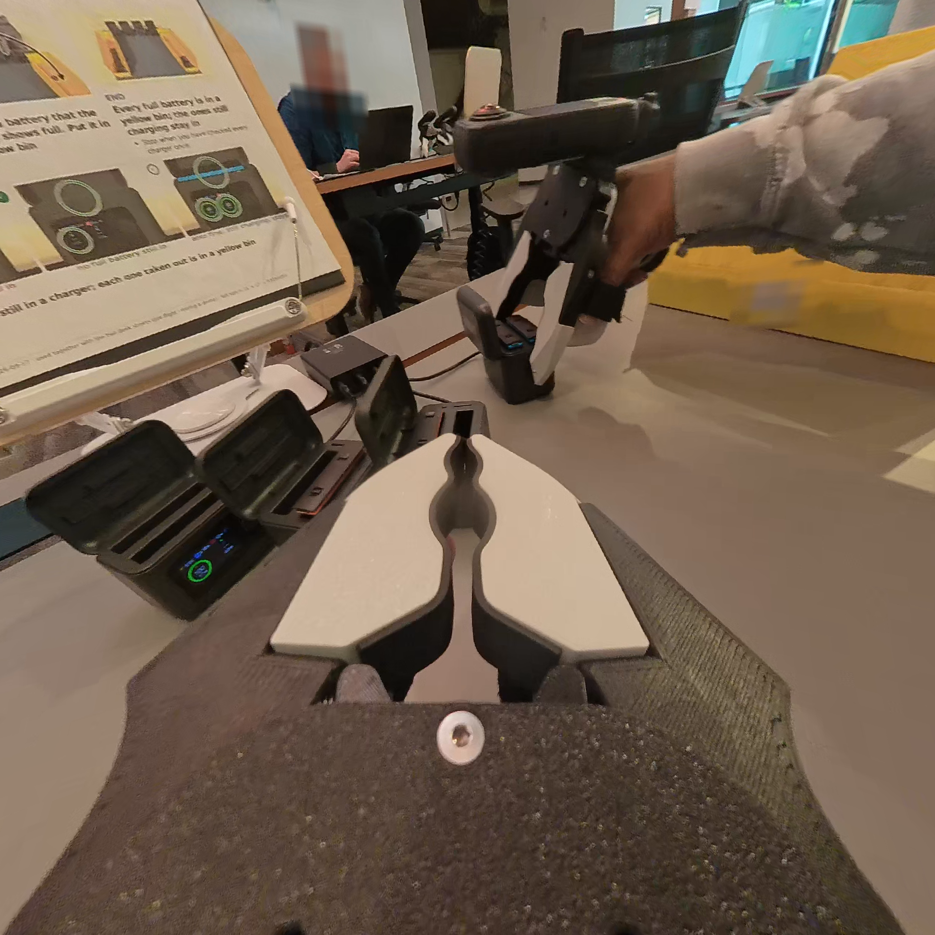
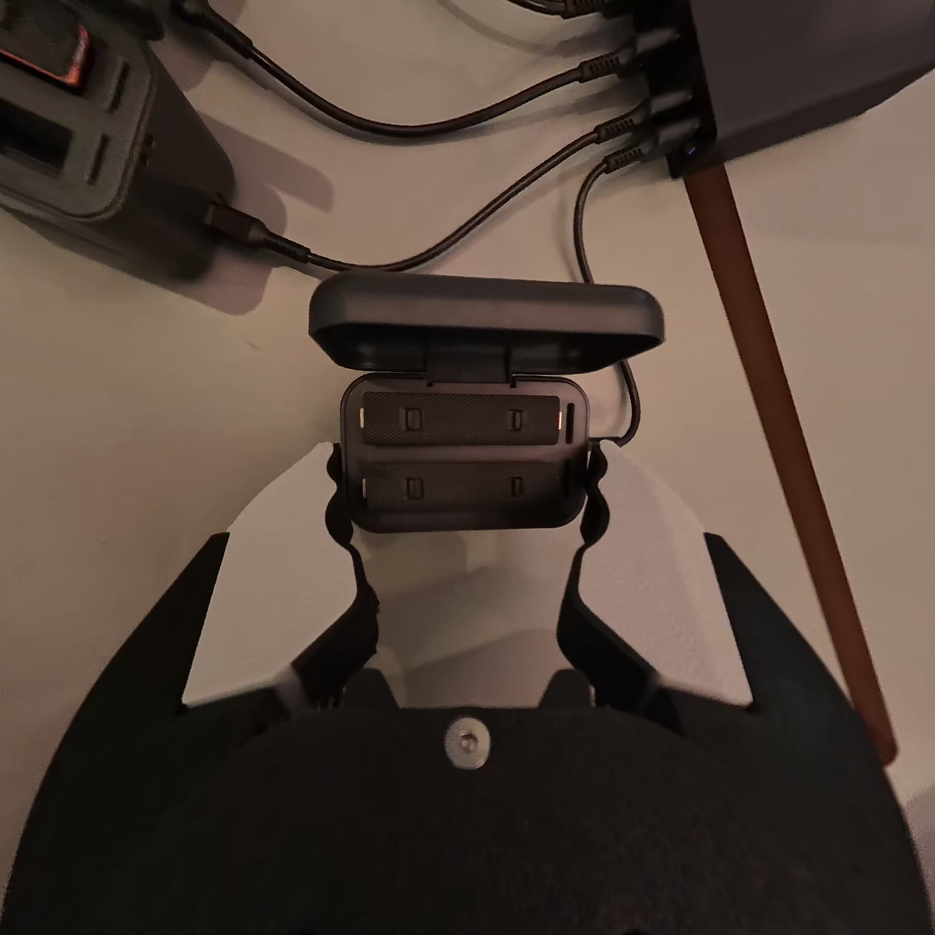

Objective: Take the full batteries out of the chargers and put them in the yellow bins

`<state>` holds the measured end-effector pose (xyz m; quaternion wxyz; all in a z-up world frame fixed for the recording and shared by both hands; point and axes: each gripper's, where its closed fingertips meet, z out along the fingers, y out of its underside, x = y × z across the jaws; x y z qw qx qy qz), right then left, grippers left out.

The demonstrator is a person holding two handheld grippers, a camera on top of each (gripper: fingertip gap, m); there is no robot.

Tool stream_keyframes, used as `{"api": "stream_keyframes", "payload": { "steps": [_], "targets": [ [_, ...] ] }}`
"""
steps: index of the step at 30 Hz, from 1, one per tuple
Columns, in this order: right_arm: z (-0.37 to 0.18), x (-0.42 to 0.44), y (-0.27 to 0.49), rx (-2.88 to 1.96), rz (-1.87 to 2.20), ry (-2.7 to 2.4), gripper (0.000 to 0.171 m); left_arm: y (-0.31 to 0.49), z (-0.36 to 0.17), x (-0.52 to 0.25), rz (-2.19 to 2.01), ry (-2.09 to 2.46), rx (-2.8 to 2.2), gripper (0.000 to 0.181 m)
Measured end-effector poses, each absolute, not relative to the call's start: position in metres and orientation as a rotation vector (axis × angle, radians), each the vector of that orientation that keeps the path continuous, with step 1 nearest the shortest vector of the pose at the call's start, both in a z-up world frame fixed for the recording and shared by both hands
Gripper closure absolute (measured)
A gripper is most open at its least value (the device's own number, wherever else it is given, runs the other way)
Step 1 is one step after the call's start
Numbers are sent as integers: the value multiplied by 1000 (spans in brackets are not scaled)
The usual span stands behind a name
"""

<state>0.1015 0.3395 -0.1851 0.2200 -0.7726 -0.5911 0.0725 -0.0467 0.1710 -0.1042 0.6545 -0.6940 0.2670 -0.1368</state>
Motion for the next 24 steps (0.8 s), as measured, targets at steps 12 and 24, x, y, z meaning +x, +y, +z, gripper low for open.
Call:
{"api": "stream_keyframes", "payload": {
  "steps": [12,24],
  "targets": [
    [-185,58,274,-2257,158,-1420,81,177,-104,-59,-238,593,-1585,181],
    [-185,15,257,-2326,138,-1195,81,179,-113,-58,-216,622,-1614,181]
  ]
}}
